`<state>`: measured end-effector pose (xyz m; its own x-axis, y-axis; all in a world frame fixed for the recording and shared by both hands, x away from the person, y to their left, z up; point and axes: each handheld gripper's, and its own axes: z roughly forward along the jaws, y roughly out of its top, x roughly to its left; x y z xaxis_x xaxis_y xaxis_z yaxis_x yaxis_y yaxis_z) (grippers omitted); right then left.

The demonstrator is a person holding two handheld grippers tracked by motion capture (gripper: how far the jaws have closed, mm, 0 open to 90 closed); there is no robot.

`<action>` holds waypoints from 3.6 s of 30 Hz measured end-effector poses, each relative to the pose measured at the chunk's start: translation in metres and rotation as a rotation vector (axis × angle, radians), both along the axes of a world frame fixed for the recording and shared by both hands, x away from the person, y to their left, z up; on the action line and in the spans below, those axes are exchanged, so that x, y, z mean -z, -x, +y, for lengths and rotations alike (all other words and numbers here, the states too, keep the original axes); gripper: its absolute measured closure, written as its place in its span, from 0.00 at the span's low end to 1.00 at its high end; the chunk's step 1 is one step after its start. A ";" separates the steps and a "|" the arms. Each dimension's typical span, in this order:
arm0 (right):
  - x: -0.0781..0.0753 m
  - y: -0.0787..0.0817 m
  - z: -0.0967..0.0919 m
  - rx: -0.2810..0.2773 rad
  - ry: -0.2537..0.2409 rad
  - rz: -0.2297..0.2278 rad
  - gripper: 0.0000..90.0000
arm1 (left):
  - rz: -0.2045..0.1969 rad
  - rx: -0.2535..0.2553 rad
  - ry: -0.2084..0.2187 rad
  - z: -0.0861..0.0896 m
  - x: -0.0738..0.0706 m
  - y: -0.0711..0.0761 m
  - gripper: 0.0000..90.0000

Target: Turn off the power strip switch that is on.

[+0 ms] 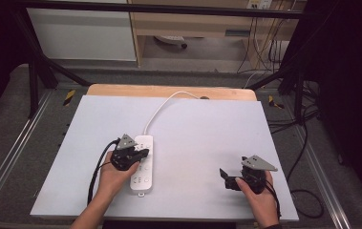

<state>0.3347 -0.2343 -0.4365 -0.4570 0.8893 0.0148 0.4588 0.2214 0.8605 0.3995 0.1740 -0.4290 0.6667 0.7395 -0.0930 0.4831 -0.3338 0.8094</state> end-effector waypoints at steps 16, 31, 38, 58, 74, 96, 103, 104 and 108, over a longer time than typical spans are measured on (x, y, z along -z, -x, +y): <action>0.000 0.000 0.000 -0.001 -0.002 0.003 0.04 | 0.005 0.006 -0.014 -0.001 0.001 0.000 1.00; 0.000 0.000 0.000 -0.001 -0.002 0.002 0.04 | 0.009 0.003 -0.018 -0.003 0.002 -0.001 1.00; 0.000 0.000 0.000 0.000 -0.001 0.003 0.04 | 0.006 0.004 -0.022 -0.003 0.002 -0.001 1.00; 0.001 0.000 0.001 -0.003 0.004 0.008 0.04 | -0.004 0.016 -0.048 -0.006 0.003 -0.001 1.00; 0.001 0.000 0.001 -0.001 0.009 0.006 0.04 | -0.009 0.028 -0.061 -0.007 0.004 -0.002 1.00; 0.001 0.001 0.002 -0.008 0.012 0.009 0.04 | 0.004 0.028 -0.049 -0.006 0.004 -0.003 1.00; 0.001 0.001 0.002 -0.007 0.011 0.009 0.04 | 0.007 0.034 -0.042 -0.005 0.005 -0.004 1.00; 0.001 0.001 0.002 -0.008 0.012 0.008 0.04 | 0.007 0.034 -0.040 -0.004 0.005 -0.004 1.00; 0.001 0.001 0.001 -0.002 0.009 0.004 0.04 | 0.013 0.030 -0.024 -0.004 0.005 -0.004 1.00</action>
<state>0.3339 -0.2332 -0.4372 -0.4586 0.8886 0.0089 0.4619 0.2298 0.8566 0.4035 0.1701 -0.4343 0.6876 0.7212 -0.0840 0.4829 -0.3678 0.7947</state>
